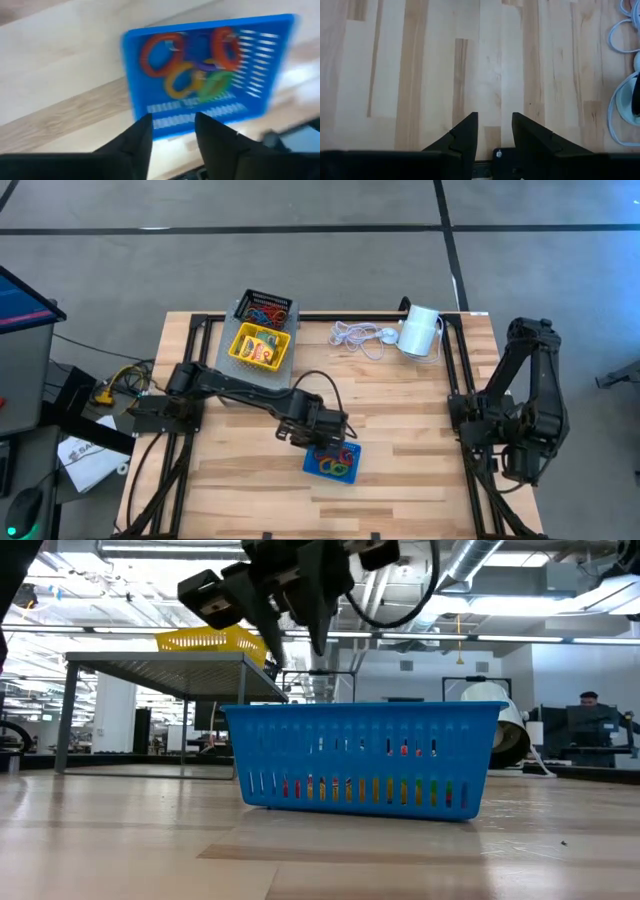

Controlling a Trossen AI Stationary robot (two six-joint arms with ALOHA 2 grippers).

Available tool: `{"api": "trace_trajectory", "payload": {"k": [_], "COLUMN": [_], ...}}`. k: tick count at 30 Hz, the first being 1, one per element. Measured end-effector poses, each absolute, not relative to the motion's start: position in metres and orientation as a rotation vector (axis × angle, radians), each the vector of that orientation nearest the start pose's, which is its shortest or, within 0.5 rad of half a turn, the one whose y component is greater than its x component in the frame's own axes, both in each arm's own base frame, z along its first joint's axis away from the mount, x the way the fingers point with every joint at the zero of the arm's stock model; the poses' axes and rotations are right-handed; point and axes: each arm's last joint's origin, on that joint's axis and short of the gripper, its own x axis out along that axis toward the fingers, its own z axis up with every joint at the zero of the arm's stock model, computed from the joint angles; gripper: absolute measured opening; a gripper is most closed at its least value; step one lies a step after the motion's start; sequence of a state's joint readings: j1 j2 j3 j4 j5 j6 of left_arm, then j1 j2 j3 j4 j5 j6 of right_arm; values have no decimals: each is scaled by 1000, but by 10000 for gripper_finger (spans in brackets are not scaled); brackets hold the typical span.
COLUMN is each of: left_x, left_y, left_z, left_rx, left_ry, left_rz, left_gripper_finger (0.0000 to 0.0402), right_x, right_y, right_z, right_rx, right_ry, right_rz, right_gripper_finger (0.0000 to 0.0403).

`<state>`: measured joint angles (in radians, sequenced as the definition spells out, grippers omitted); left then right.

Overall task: Pick & Place Office Desk Supplies
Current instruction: Put the blue bin with spring keychains on the shelf

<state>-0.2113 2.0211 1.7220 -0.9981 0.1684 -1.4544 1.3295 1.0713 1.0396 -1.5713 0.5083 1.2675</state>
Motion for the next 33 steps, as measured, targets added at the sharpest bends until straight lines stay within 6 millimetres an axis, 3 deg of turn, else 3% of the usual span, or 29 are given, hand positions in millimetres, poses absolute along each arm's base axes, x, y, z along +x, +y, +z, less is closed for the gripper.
{"api": "trace_trajectory", "payload": {"k": [8,22,33], "left_x": [396,398,392], "left_y": [-87,-87,-89], "left_z": [229,229,190], "left_rx": [-1191,-1165,-1231], "left_ry": [1290,1199,1236], "left_rz": [816,866,835], "left_gripper_finger": [175,130,140], "right_x": [42,39,39], "right_y": [132,133,133], "right_z": [294,294,294], "right_rx": [-199,-196,-172], "right_ry": [1074,1064,1065], "right_rz": [-43,-34,-47], "right_gripper_finger": [117,117,117]}}
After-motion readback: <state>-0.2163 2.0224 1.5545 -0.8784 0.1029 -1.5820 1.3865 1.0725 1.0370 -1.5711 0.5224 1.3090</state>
